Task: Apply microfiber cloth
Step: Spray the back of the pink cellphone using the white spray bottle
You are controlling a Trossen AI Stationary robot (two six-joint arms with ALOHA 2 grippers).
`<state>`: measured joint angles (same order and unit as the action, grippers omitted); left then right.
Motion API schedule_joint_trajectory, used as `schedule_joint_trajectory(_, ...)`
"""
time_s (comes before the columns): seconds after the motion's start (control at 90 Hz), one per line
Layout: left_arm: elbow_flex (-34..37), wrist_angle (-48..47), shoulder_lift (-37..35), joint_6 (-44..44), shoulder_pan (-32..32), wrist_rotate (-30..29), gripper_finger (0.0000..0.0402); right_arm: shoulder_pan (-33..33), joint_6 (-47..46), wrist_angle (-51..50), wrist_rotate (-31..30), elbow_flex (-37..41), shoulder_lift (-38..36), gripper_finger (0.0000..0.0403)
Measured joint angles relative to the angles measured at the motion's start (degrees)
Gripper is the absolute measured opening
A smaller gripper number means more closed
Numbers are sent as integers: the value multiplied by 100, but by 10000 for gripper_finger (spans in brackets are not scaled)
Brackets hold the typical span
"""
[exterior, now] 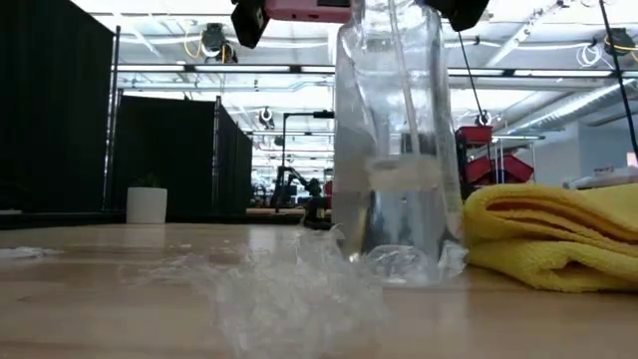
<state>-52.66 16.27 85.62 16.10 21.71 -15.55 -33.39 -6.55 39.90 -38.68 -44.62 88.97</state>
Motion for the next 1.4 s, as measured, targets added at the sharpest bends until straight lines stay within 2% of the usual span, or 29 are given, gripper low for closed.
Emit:
schedule_joint_trajectory(0.356, 0, 80, 57, 1, 2, 2, 9, 44, 563, -154, -164, -403, 179, 373)
schedule_joint_trajectory(0.578, 0, 133, 61, -162, -27, -2, 9, -50, 407, -404, -181, -452, 168, 373)
schedule_joint_trajectory(0.733, 0, 120, 60, -207, -295, -18, 9, -68, 369, -411, -346, -455, 157, 373)
schedule_joint_trajectory(0.822, 0, 128, 60, -211, -489, 154, 9, -66, 355, -437, -433, -455, 155, 373)
schedule_joint_trajectory(0.989, 7, 467, 164, -218, -813, 818, 9, -70, 324, -495, -431, -452, 142, 373)
schedule_joint_trajectory(1.4, 7, 182, -42, -440, -701, 973, 9, -101, 295, -595, -469, -452, 153, 373)
